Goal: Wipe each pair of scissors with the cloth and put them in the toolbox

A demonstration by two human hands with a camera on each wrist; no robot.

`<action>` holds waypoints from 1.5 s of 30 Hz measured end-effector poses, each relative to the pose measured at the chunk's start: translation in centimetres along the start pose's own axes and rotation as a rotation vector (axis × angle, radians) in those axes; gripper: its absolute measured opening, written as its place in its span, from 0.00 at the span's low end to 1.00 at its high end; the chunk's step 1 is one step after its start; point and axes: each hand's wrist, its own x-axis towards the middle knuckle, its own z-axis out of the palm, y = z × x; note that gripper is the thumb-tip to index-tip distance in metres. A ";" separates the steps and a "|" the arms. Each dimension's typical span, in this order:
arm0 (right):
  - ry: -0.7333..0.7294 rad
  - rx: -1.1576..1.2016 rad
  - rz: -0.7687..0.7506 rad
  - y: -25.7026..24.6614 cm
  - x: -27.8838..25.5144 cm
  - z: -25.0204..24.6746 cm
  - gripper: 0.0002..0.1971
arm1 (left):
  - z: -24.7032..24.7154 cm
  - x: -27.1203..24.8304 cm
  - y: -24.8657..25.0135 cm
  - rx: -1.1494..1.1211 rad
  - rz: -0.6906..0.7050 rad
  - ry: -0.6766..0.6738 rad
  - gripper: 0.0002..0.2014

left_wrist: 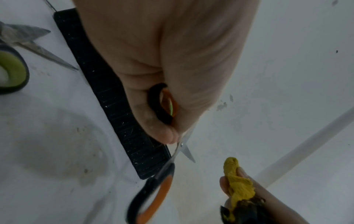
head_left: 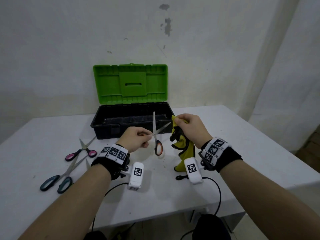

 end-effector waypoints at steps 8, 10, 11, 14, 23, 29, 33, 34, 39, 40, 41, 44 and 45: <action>-0.094 0.237 0.167 -1.7 -0.6 0.3 0.06 | -0.1 0.2 -0.3 -0.200 0.046 0.237 0.04; -0.105 0.175 0.114 -1.8 -0.5 0.4 0.09 | 0.1 0.0 -0.3 -0.342 0.007 0.218 0.02; -0.099 0.136 0.072 -2.0 -0.5 0.3 0.11 | 0.3 0.0 -0.3 -0.392 -0.007 0.209 0.03; -0.062 -0.099 -0.120 -2.8 -0.6 0.4 0.11 | 0.5 -0.2 -0.2 -0.470 -0.033 0.165 0.05; -0.124 -0.483 -0.550 -3.5 -1.9 4.3 0.09 | 1.4 -1.4 1.0 -0.364 0.125 0.185 0.08; -0.057 -0.561 -0.519 -3.6 -1.5 4.4 0.12 | 1.2 -1.5 0.9 -0.372 0.132 0.233 0.09; 0.079 -0.459 -0.513 -3.6 -1.0 3.7 0.10 | 1.3 -1.3 0.9 -0.372 0.126 0.263 0.09; 0.044 -0.452 -0.563 -3.6 -1.4 4.0 0.10 | 1.4 -1.3 1.0 -0.373 0.129 0.262 0.09; -0.030 -0.522 -0.509 -3.6 -1.7 4.1 0.11 | 1.7 -1.2 1.2 -0.361 0.138 0.259 0.10; 0.016 -0.517 -0.444 -3.7 -1.1 3.5 0.12 | 1.7 -1.2 1.1 -0.355 0.137 0.261 0.10; 0.055 -0.507 -0.392 -3.7 -0.7 3.0 0.12 | 1.6 -1.3 0.9 -0.347 0.136 0.260 0.10; 0.045 -0.471 -0.436 -3.6 -0.8 2.7 0.11 | 1.6 -1.3 1.0 -0.309 0.146 0.258 0.10; -0.007 -0.489 -0.489 -3.7 -1.3 3.1 0.11 | 1.6 -1.2 1.1 -0.298 0.155 0.256 0.10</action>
